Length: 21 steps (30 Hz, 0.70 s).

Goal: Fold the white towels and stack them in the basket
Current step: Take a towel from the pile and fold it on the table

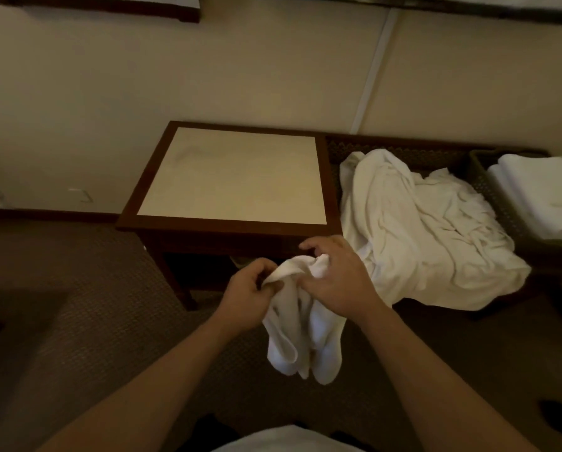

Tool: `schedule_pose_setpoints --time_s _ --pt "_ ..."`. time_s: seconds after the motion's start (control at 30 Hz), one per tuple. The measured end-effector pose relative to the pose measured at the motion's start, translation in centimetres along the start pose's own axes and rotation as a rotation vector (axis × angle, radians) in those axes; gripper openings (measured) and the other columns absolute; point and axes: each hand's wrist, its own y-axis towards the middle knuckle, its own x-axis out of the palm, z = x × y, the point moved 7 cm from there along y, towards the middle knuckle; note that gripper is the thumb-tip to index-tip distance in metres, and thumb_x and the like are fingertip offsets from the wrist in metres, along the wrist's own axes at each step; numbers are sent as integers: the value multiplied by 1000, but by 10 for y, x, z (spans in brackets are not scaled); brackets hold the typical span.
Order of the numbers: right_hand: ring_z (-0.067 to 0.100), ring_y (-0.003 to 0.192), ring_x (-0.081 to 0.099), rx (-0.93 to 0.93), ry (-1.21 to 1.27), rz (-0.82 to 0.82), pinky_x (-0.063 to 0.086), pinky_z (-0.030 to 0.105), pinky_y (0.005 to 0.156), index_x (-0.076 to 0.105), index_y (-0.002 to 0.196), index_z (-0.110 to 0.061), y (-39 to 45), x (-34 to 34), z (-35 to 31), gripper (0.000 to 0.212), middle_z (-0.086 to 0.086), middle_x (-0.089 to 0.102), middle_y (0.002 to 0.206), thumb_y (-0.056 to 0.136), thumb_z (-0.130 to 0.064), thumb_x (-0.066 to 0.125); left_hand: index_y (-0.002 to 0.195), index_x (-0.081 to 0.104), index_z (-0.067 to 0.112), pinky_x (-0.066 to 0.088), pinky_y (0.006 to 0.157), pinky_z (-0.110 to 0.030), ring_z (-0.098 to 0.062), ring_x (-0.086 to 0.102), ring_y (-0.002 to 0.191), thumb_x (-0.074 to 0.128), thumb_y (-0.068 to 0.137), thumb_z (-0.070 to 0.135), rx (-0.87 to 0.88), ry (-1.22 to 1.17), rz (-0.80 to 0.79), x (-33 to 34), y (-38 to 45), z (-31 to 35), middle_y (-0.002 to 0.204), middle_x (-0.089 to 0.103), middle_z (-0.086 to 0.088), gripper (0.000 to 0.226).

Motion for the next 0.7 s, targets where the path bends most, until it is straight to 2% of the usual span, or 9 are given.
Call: schedule_pose_setpoints --time_s 0.03,0.13,0.2,0.27,0.33,0.4,0.5,0.63,0.7 --pt "-3 92 57 76 44 63 42 6 75 66 103 -34 0 -9 1 29 -18 59 102 78 -38 81 95 64 25 53 72 -25 -5 62 84 62 96 9 -8 74 4 -13 2 -9 89 64 10 16" --pt "-1 74 61 231 171 377 42 7 61 66 77 -26 4 -41 -3 23 -13 65 73 82 -44 79 83 58 28 47 76 -26 -5 55 90 53 88 -6 -34 364 -65 -52 2 -50 95 58 9 34" --pt "4 61 58 209 264 528 42 9 56 63 69 -19 10 -58 -18 31 -11 60 60 87 -42 75 77 55 36 42 80 -26 -6 54 94 49 82 -9 -69 563 -161 -71 0 -82 102 57 10 45" --pt "7 54 52 136 345 584 40 12 53 60 65 -13 17 -64 -40 37 -10 54 53 90 -37 73 83 59 41 43 84 -24 -10 58 102 50 84 -6 -133 703 -226 -88 -3 -112 111 60 10 48" --pt "7 51 46 66 400 561 39 16 53 55 60 -8 23 -60 -63 42 -9 48 50 92 -31 72 91 66 39 46 85 -25 -10 60 103 54 86 -2 -166 725 -220 -104 -3 -132 110 63 12 44" --pt "7 50 44 21 414 546 38 16 54 54 58 -9 26 -56 -84 43 -9 46 49 93 -26 71 84 66 40 50 80 -26 -2 61 91 63 84 5 -135 703 -195 -114 0 -136 98 66 17 35" --pt "4 49 42 19 433 537 37 15 53 52 55 -16 34 -51 -108 43 -12 44 47 94 -19 70 91 69 37 51 70 -18 -2 64 88 75 84 17 -121 542 -287 -111 4 -139 98 66 14 22" --pt "3 50 42 30 451 547 38 15 54 50 56 -16 41 -43 -128 43 -13 44 49 94 -21 70 104 71 33 58 78 -31 -8 68 88 70 92 34 -125 407 -235 -108 15 -136 100 69 9 12" --pt "5 55 48 21 417 577 42 15 57 58 64 -9 42 -43 -133 37 -7 52 55 94 -27 70 101 73 29 56 67 -28 -9 67 72 66 96 31 -139 380 -203 -112 23 -135 91 71 3 9"
